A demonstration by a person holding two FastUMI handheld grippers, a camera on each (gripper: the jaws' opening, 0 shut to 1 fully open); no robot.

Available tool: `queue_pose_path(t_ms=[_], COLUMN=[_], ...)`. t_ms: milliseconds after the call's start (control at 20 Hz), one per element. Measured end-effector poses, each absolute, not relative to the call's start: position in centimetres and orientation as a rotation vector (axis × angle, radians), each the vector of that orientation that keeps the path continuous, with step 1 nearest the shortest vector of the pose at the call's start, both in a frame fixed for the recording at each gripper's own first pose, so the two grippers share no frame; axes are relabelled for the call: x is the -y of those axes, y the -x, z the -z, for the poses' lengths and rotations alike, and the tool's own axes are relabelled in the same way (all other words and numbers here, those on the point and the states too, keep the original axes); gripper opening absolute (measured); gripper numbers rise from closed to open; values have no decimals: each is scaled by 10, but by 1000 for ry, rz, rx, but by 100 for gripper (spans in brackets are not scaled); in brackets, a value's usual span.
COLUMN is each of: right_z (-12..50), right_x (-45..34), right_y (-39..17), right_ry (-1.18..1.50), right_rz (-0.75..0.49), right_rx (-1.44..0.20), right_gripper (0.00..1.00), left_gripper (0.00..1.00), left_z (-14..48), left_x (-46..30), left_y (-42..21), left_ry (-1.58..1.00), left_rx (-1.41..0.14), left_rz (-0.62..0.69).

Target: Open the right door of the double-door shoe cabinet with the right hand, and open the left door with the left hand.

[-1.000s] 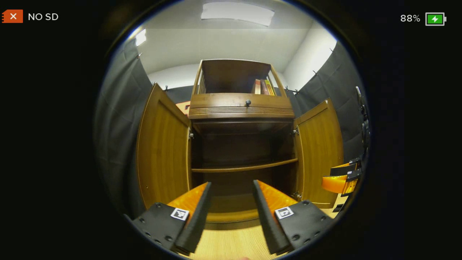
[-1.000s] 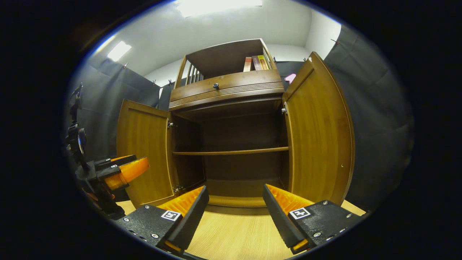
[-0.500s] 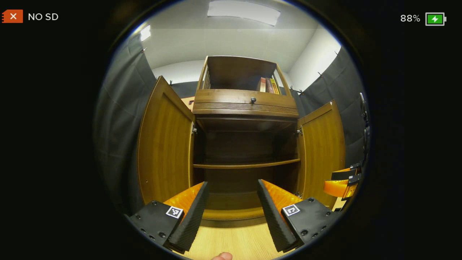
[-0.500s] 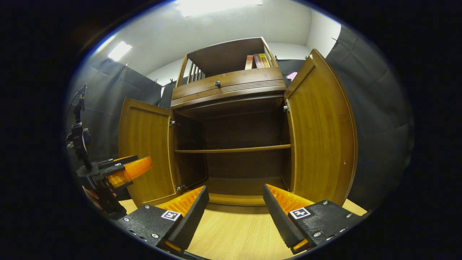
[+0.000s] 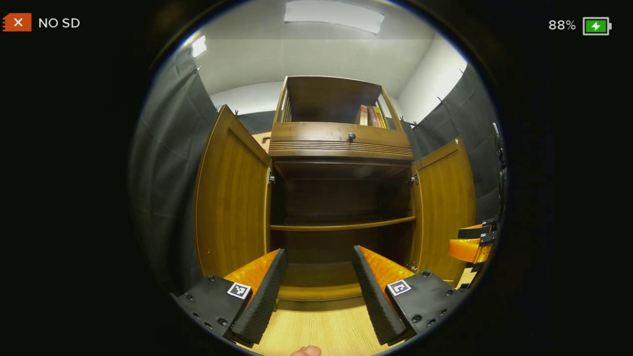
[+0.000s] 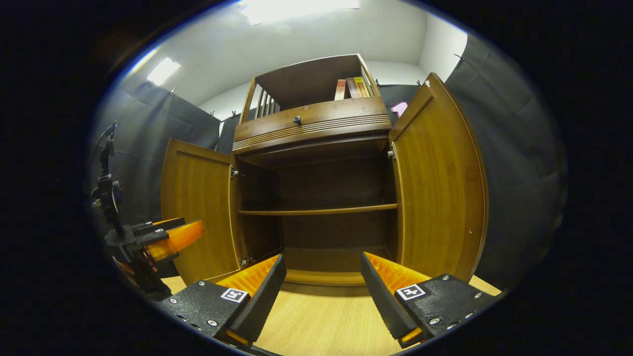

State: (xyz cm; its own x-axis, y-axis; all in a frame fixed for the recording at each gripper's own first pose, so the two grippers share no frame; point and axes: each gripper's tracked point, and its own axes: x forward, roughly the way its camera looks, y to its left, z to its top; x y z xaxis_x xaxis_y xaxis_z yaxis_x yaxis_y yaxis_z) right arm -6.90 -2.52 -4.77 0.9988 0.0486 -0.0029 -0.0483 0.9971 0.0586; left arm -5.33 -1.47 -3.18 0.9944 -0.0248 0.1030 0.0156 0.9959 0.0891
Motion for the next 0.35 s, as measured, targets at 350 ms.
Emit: queue_pose_path(t_ms=[350], right_z=[52], right_x=[23], right_y=[70], right_ry=[-49], right_rz=[-49], right_rx=[-15], right_gripper=[93], left_gripper=[84], left_z=[39], left_x=[13], left_y=[55], left_ry=[-86], left_rx=[90], left_rz=[18])
